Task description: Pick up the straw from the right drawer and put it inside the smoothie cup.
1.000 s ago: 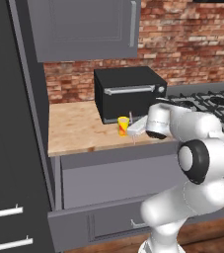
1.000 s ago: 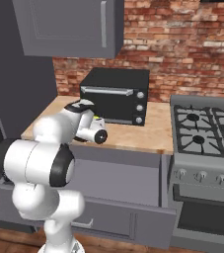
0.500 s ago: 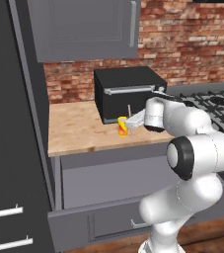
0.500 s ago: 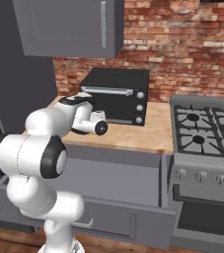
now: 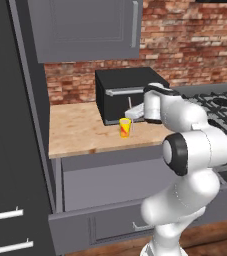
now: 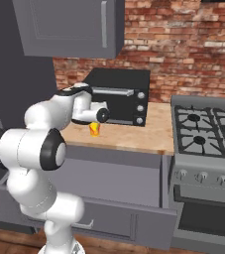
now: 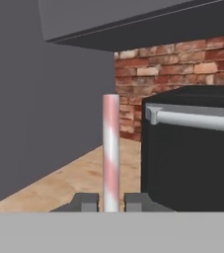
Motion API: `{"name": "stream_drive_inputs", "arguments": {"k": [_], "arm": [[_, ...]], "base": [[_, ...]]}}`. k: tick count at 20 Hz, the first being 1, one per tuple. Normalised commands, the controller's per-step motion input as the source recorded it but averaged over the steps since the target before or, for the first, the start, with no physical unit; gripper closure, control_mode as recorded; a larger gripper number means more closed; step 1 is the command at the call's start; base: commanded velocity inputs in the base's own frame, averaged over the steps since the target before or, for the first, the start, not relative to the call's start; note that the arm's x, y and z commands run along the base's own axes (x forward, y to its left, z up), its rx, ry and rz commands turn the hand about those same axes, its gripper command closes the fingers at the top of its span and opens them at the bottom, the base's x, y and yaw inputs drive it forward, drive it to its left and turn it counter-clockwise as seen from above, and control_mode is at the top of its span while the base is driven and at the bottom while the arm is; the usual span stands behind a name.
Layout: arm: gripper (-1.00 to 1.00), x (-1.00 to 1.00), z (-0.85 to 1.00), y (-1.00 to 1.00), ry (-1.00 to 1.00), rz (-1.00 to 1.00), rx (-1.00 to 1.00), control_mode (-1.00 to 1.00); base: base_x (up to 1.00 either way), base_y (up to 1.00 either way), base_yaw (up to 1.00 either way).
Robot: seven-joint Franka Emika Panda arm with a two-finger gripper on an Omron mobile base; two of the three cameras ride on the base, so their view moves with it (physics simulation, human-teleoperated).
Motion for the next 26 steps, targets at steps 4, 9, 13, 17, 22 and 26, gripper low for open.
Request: {"name": "stream_drive_inputs", "arguments": {"k": [4,9,13,17,22,26], "arm": [[1.00,0.37,0.00,-0.08,0.00,0.00,0.00,-1.00],[1.00,0.37,0.00,-0.08,0.00,0.00,0.01,-1.00],[1.00,0.34,0.00,-0.03,0.00,0.00,0.01,-1.00],[1.00,0.30,0.00,0.00,0.00,0.00,0.00,-1.00],[1.00,0.31,-0.02,0.00,0.00,0.00,0.00,-1.00],[1.00,0.33,-0.09,0.00,0.00,0.00,0.00,-1.00]], "base": [[0.00,0.00,0.00],[0.00,0.00,0.00],[0.00,0.00,0.00],[0.00,0.00,0.00],[0.00,0.00,0.00],[0.00,0.00,0.00]]}}
